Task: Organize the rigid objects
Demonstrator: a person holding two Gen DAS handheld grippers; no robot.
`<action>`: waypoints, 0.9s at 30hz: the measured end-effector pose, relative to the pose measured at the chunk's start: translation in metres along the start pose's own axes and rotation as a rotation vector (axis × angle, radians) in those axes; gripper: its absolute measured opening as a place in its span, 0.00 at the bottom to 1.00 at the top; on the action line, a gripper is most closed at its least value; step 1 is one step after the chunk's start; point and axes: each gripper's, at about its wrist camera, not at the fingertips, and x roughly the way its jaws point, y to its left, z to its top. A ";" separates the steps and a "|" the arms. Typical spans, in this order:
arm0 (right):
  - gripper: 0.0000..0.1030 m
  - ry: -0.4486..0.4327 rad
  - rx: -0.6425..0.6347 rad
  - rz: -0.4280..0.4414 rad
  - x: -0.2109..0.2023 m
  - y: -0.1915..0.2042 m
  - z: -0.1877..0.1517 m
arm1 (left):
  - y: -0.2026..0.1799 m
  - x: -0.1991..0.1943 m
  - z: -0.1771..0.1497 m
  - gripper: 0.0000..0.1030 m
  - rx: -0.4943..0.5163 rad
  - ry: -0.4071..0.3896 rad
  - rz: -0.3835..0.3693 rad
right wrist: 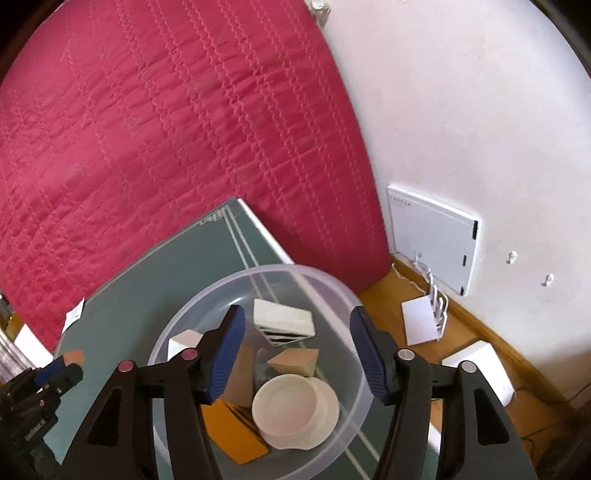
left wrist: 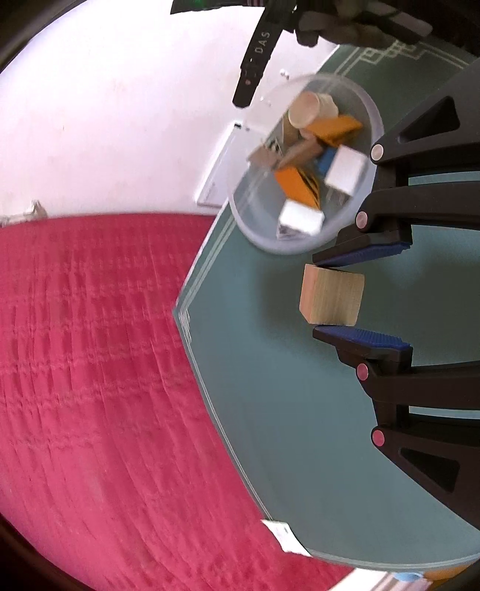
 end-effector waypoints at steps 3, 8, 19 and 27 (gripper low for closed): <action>0.61 -0.016 0.008 -0.010 -0.004 -0.003 0.001 | -0.014 0.008 0.007 0.33 0.014 0.000 -0.044; 0.67 -0.036 0.009 -0.025 -0.007 -0.002 0.002 | -0.028 0.023 0.019 0.33 0.030 -0.001 -0.081; 0.77 -0.071 0.018 -0.034 -0.014 -0.004 0.004 | -0.052 0.044 0.027 0.33 0.079 0.012 -0.049; 0.77 -0.073 0.027 -0.031 -0.016 -0.006 0.004 | -0.059 0.054 0.033 0.33 0.097 0.016 -0.031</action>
